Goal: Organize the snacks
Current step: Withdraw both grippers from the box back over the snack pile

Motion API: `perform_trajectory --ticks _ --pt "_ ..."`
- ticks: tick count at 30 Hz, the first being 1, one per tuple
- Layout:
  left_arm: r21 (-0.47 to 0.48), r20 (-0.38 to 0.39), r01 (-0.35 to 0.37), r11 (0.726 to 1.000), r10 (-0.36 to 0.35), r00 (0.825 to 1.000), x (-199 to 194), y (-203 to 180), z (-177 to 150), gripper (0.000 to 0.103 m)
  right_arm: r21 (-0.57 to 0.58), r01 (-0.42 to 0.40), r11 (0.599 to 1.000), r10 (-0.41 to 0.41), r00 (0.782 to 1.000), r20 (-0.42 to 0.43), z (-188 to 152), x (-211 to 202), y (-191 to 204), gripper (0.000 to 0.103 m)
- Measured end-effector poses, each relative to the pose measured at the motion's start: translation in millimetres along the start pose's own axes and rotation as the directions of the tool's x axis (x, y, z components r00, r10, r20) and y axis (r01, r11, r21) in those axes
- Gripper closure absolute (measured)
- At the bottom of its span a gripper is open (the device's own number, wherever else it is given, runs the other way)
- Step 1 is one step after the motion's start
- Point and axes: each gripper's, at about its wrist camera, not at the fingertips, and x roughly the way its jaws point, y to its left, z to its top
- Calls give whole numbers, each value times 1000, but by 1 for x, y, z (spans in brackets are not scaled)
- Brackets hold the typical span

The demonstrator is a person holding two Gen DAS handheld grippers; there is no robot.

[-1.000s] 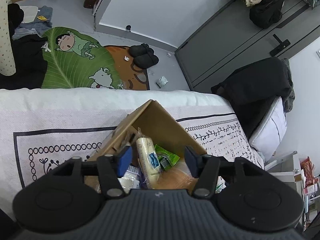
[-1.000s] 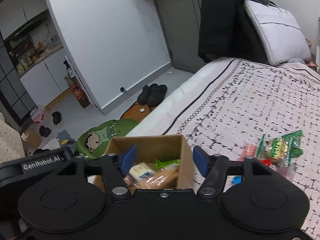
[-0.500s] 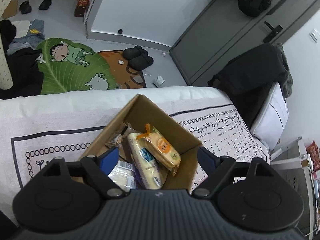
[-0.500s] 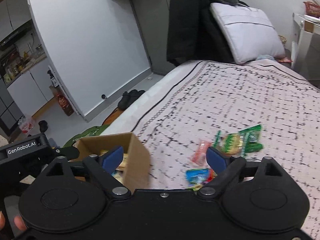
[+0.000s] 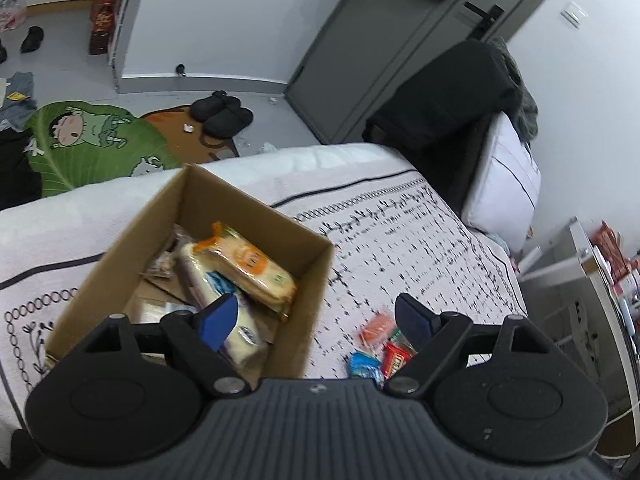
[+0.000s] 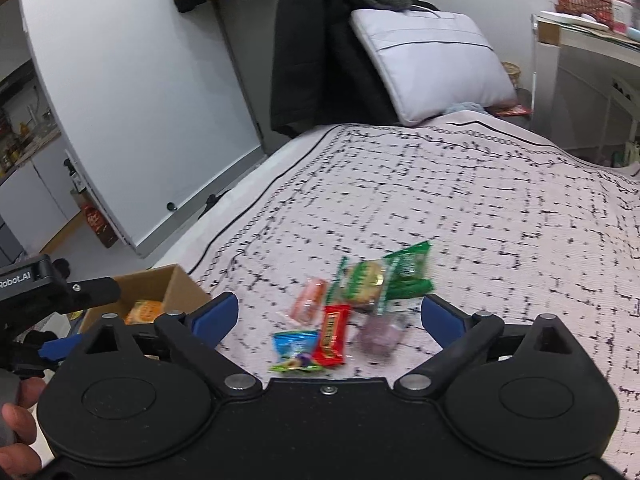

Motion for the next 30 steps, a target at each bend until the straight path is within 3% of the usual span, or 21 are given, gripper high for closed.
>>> perform_trajectory --ticks 13,22,30 --pt "136 -5 29 990 -28 1000 9 -38 -27 18 99 -4 995 5 1000 -6 -14 13 -54 4" --pt "200 -66 56 978 -43 997 32 -61 -49 18 207 -22 978 28 999 -27 -16 28 -82 4" --pt "247 -55 15 969 -2 999 60 -82 -65 26 250 -109 962 126 991 -53 -21 46 -93 9"
